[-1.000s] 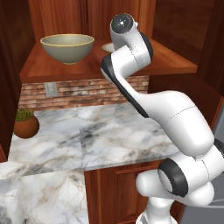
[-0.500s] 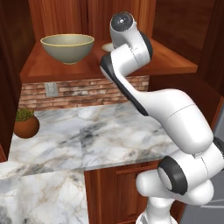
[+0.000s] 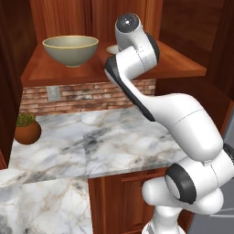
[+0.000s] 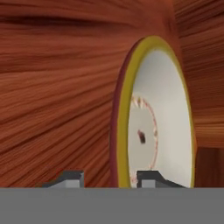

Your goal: Pick up the bowls from the cabinet and place each bowl in front of a stool on the dining counter.

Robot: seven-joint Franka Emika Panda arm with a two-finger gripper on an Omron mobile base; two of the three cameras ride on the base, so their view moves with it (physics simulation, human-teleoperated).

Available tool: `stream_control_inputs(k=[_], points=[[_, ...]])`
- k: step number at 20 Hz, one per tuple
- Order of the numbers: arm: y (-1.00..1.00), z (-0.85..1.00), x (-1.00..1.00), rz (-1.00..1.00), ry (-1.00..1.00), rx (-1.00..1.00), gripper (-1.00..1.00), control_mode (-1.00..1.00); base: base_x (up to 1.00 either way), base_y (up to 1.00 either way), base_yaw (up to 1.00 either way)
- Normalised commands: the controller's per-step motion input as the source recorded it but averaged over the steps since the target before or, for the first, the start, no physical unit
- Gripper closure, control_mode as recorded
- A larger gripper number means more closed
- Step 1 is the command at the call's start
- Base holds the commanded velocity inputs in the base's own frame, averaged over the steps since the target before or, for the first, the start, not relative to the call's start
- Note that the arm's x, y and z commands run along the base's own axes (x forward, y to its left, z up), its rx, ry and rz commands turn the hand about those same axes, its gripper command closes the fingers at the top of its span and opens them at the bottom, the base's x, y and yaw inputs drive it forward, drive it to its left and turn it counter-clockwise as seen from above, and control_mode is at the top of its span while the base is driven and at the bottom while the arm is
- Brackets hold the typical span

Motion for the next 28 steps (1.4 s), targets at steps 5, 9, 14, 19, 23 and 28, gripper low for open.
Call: stream_control_inputs(k=[5, 9, 14, 19, 23, 28], points=[[0.0, -0.02, 0.08, 0.0, 0.0, 0.0, 1.0, -1.0, 0.0, 0.0, 0.0], [0.0, 0.0, 0.06, 0.0, 0.0, 0.0, 1.0, -1.0, 0.0, 0.0, 0.0], [-0.01, 0.0, -0.06, 0.0, -0.06, 0.0, 1.0, -1.0, 0.0, 0.0, 0.0], [-0.06, 0.0, -0.49, -0.03, -0.17, 0.02, 1.0, -1.0, 0.0, 0.0, 0.0], [-0.05, 0.0, -0.68, -0.04, -0.14, 0.03, 1.0, -1.0, 0.0, 0.0, 0.0], [0.0, 0.05, -0.76, -0.04, -0.06, 0.01, 1.0, -1.0, 0.0, 0.0, 0.0]])
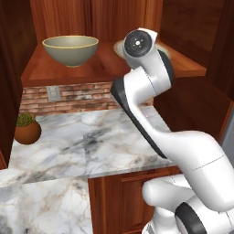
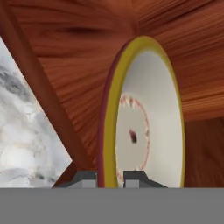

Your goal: Pick up the bowls from the cabinet and place each bowl in front of a stool on the dining counter.

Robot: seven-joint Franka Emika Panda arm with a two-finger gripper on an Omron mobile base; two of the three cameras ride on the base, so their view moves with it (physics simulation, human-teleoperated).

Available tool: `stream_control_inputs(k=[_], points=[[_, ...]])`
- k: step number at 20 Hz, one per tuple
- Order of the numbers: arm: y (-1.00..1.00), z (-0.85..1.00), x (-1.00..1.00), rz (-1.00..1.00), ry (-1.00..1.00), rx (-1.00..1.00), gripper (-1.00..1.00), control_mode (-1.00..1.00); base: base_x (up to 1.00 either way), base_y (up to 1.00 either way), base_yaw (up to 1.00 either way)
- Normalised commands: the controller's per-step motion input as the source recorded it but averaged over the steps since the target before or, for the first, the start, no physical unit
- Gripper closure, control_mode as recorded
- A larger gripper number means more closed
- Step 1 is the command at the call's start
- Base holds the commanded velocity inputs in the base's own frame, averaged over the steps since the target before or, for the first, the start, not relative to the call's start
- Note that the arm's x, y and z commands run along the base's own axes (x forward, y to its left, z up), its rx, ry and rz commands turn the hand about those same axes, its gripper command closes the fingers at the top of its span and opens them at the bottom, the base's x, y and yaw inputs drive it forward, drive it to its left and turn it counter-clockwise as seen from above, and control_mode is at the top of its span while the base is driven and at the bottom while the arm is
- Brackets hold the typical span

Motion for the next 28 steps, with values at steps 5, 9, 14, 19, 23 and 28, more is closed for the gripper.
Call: stream_control_inputs(k=[5, 9, 14, 19, 23, 28], points=[[0.0, 0.0, -0.89, -0.01, 0.0, 0.0, 1.0, -1.0, 0.0, 0.0, 0.0], [-0.02, 0.0, -0.88, 0.0, 0.01, -0.02, 1.0, -1.0, 0.0, 0.0, 0.0], [-0.08, 0.0, -0.86, 0.0, 0.01, -0.06, 1.0, -1.0, 0.0, 0.0, 0.0], [-0.01, 0.0, -0.87, 0.0, 0.03, -0.04, 1.0, -1.0, 0.0, 0.0, 0.0], [-0.13, -0.09, -0.48, 0.0, 0.08, -0.01, 1.0, -1.0, 0.0, 0.0, 0.0], [-0.1, -0.14, 0.0, -0.01, 0.14, 0.0, 1.0, -1.0, 0.0, 0.0, 0.0]])
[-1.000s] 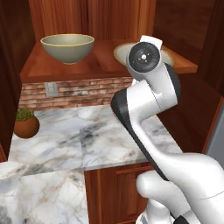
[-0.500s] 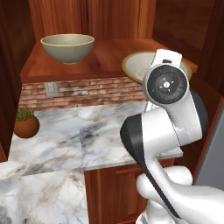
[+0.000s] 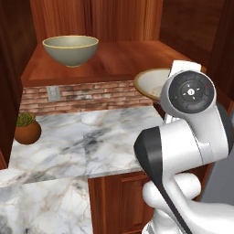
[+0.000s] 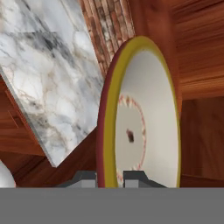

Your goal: Pick up the bowls from the cabinet and place each bowl in front of a stool on the dining counter.

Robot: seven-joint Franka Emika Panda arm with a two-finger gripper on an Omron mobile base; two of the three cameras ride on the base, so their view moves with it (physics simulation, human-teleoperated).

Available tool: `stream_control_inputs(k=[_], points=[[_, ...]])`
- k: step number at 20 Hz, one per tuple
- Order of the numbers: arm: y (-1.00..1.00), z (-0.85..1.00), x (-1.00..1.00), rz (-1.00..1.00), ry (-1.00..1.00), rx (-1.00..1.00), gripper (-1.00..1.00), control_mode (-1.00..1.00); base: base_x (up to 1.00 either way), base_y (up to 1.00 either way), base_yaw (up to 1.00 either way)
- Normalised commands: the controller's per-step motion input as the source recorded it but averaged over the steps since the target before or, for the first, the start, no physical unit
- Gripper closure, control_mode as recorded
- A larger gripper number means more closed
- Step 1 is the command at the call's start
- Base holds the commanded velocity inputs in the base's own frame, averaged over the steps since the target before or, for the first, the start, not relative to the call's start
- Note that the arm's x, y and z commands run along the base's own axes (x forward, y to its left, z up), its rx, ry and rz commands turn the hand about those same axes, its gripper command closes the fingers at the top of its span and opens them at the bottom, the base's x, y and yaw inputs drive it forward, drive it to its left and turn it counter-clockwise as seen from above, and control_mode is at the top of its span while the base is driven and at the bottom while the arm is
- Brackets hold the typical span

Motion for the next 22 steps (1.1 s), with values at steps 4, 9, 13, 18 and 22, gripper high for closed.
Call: stream_control_inputs(k=[4, 9, 13, 18, 22], points=[[0.0, -0.2, 0.0, -0.02, 0.03, 0.0, 1.0, -1.0, 0.0, 0.0, 0.0], [0.0, -0.21, 0.0, -0.03, 0.0, -0.01, 1.0, -1.0, 0.0, 0.0, 0.0], [0.0, -0.01, 0.0, 0.0, 0.0, 0.03, 1.0, -1.0, 0.0, 0.0, 0.0], [0.0, 0.0, 0.0, 0.0, 0.0, 0.0, 1.0, -1.0, 0.0, 0.0, 0.0], [0.0, 0.0, 0.0, 0.0, 0.0, 0.0, 1.0, 1.0, 0.0, 0.0, 0.0]])
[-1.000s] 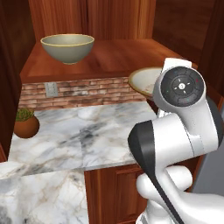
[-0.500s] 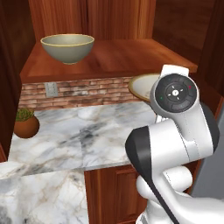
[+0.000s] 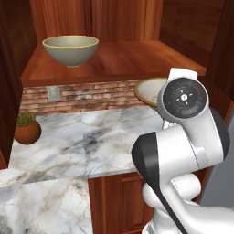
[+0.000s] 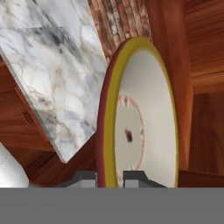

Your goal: Pick up the bowls from the cabinet and place each bowl in front of a stool on the dining counter.

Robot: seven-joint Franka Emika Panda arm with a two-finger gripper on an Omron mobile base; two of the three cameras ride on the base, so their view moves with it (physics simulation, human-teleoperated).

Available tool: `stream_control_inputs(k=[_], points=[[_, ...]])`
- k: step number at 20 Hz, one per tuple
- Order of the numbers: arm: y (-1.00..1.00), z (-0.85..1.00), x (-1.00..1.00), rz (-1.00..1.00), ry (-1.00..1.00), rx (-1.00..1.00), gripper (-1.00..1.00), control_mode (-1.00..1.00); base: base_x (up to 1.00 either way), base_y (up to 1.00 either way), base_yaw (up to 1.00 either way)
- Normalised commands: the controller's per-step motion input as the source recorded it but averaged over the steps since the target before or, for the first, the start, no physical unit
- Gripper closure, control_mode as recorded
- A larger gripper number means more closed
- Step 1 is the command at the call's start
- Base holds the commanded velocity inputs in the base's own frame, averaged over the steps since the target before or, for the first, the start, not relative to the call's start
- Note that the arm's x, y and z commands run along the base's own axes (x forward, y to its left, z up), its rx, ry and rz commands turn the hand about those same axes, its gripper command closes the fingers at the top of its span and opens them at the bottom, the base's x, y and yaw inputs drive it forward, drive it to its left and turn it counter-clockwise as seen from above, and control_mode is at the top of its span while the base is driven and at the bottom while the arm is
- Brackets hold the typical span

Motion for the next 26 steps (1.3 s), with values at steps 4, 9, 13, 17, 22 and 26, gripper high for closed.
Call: stream_control_inputs(k=[4, 9, 13, 17, 22, 26], points=[[0.0, 0.0, 0.0, 0.0, 0.0, 0.0, 1.0, 1.0, -0.33, -0.01, 0.0], [0.0, 0.0, 0.0, 0.0, 0.0, 0.0, 1.0, 1.0, -0.77, 0.0, 0.0], [0.0, 0.0, 0.0, 0.0, 0.0, 0.0, 1.0, 1.0, -0.72, 0.0, -0.03], [0.0, 0.0, 0.0, 0.0, 0.0, 0.0, 1.0, 1.0, -0.68, -0.12, -0.11], [0.0, 0.0, 0.0, 0.0, 0.0, 0.0, 1.0, 1.0, -0.52, -0.5, -0.27], [0.0, 0.0, 0.0, 0.0, 0.0, 0.0, 1.0, 1.0, -0.44, -0.69, -0.5]])
